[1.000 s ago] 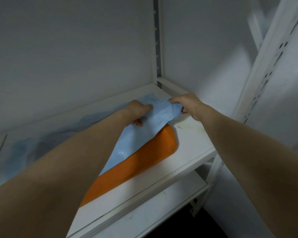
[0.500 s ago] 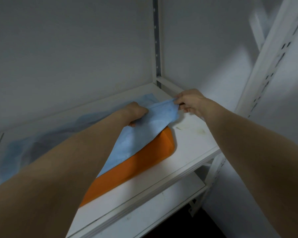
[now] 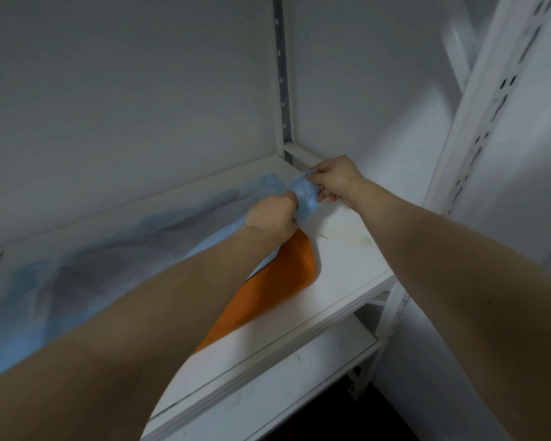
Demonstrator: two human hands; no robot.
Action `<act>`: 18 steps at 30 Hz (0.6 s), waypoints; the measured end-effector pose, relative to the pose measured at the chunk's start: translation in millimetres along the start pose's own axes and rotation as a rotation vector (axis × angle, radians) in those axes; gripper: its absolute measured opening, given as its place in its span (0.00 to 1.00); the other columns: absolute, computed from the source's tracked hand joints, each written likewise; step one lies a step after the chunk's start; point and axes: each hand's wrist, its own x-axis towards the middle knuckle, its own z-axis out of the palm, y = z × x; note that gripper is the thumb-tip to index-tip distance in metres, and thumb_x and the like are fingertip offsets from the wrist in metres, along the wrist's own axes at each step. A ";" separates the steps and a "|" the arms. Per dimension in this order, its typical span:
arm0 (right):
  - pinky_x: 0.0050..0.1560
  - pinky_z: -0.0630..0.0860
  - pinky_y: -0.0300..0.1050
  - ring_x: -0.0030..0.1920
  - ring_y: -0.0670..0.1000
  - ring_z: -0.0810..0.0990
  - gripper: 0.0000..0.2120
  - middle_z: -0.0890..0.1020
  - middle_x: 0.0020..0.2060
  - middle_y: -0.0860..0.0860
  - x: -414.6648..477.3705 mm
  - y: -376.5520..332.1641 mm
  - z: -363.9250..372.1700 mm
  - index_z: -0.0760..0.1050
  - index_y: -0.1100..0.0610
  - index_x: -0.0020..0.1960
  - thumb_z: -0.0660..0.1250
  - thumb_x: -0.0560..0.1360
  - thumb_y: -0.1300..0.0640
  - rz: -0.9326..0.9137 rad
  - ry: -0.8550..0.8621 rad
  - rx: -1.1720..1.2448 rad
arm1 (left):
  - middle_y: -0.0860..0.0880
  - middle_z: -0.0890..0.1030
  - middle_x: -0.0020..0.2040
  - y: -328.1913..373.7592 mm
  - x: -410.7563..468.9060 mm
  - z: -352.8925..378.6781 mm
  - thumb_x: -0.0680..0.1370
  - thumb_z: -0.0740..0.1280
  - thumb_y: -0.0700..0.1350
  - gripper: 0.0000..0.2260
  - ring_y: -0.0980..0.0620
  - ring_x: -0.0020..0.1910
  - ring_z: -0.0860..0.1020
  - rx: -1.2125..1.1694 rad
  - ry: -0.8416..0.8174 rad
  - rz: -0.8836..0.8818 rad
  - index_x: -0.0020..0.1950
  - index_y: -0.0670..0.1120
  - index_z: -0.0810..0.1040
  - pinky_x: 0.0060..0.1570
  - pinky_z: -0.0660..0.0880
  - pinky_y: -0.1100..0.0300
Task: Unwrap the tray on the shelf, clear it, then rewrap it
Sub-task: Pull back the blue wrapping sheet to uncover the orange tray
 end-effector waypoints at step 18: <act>0.50 0.72 0.48 0.50 0.55 0.81 0.30 0.82 0.49 0.56 -16.9 11.2 -11.7 0.74 0.59 0.54 0.57 0.74 0.32 0.327 -0.197 0.349 | 0.43 0.80 0.55 -7.5 -5.8 -18.6 0.78 0.63 0.44 0.14 0.45 0.55 0.78 -0.370 -0.013 -0.092 0.63 0.45 0.76 0.48 0.71 0.59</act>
